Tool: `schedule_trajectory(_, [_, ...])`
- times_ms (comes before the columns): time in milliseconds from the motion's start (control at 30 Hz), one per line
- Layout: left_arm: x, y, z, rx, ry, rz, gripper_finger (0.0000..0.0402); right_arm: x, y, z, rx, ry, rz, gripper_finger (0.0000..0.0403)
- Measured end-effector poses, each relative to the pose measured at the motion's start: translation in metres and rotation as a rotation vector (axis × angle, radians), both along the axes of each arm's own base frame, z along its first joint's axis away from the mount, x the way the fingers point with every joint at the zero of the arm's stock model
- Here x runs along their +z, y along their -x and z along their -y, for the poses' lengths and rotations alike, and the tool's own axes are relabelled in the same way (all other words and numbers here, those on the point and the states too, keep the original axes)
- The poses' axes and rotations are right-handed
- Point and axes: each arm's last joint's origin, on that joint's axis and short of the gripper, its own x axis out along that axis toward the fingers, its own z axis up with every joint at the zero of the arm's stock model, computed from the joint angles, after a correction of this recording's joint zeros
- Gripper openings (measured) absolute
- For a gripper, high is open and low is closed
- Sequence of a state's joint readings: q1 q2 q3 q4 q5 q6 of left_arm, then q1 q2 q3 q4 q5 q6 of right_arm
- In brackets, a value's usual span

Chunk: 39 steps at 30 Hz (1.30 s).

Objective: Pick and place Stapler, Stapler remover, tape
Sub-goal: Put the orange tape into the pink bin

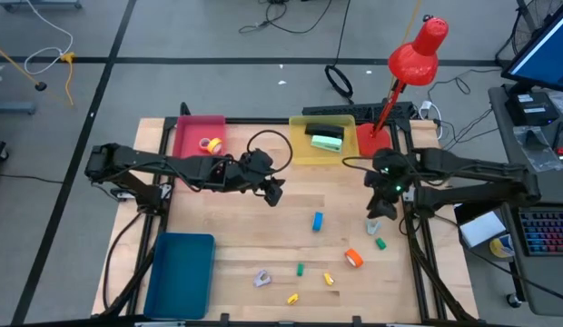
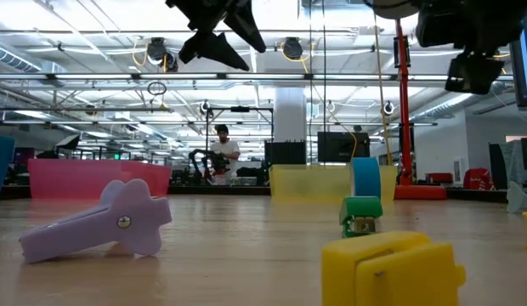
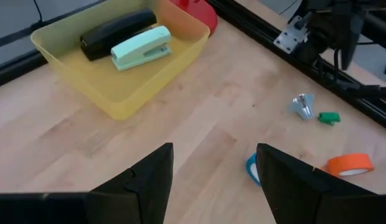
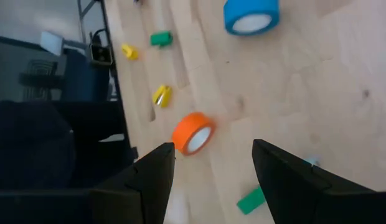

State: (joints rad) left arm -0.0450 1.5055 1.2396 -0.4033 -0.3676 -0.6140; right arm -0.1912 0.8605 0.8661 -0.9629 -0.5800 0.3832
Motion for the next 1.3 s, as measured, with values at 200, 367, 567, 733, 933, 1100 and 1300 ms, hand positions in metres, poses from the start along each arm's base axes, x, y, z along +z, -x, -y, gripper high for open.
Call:
schedule_trajectory(200, [0.002, -0.002, -0.004, -0.007, -0.024, 0.03, 0.0225, 0.005, 0.005, -0.009, 0.016, -0.017, 0.019, 0.0208])
schedule_trajectory(367, [-0.019, -0.004, -0.005, -0.068, -0.013, 0.093, 0.0225, 0.006, 0.0, -0.007, -0.059, 0.008, 0.031, 0.0208])
schedule_trajectory(567, [-0.06, 0.003, -0.007, -0.111, 0.049, 0.161, 0.0225, 0.012, -0.008, -0.005, -0.136, 0.027, 0.109, 0.0208])
schedule_trajectory(733, [-0.078, 0.011, -0.004, -0.178, 0.088, 0.198, 0.0225, 0.016, -0.013, -0.016, -0.155, 0.022, 0.146, 0.0208])
schedule_trajectory(933, [-0.089, 0.016, -0.002, -0.248, 0.126, 0.192, 0.0225, 0.008, -0.017, -0.043, -0.186, 0.048, 0.034, 0.0208])
schedule_trajectory(1100, [-0.089, 0.016, -0.001, -0.302, 0.119, 0.189, 0.0225, -0.004, -0.022, -0.071, -0.234, 0.029, -0.094, 0.0208])
schedule_trajectory(1300, [-0.089, 0.016, 0.0, -0.353, 0.106, 0.183, 0.0225, -0.023, -0.03, -0.101, -0.31, -0.019, -0.286, 0.0208])
